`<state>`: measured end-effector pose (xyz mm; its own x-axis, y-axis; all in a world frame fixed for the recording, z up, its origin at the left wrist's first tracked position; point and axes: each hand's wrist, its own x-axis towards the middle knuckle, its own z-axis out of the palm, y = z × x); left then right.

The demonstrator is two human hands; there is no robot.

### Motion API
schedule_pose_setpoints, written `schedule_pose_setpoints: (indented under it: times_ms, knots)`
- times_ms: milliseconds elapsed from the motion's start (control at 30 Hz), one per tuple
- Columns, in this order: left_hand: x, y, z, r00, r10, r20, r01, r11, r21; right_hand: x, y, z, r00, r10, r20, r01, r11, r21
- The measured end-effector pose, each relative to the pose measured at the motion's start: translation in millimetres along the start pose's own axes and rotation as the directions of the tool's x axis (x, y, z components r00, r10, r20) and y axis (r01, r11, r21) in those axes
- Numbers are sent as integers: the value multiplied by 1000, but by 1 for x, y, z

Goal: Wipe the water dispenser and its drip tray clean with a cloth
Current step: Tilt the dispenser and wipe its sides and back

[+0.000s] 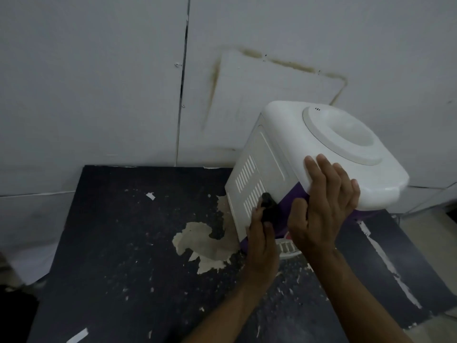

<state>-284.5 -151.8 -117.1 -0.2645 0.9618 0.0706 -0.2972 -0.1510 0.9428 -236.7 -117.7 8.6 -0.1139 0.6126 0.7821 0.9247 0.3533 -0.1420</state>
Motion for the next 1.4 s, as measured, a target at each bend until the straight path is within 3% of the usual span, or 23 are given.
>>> schedule_pose_setpoints:
  times_ms: [200, 300, 467, 600, 767, 867, 1067, 1400]
  knots:
    - [62, 34, 17, 994, 103, -19, -101, 989, 106, 0, -1, -1, 1000, -2, 20, 3, 999, -45]
    - [74, 38, 7, 988, 153, -4, -153, 986, 60, 0, -3, -3, 1000, -2, 30, 4, 999, -52]
    - [133, 66, 1, 994, -66, -85, 76, 989, 125, -1, -3, -4, 999, 13, 36, -12, 999, -33]
    - [162, 68, -10, 997, -58, -50, 65, 986, 155, -1, -2, -3, 999, 15, 34, -15, 1000, -19]
    - [138, 15, -51, 974, -227, 2, 214, 920, 329, 0, -3, 1, 1000, 25, 14, -25, 1000, -14]
    - [135, 14, -52, 982, -189, 5, 179, 937, 301, 0, -3, 2, 1000, 24, 3, -24, 1000, -16]
    - [151, 52, -24, 1000, 24, -17, -19, 966, 259, 1, -3, 6, 999, 12, -37, -11, 1000, 7]
    - [142, -13, -63, 969, -246, -29, 240, 905, 350, 1, -2, 11, 997, 21, -81, -21, 1000, 5]
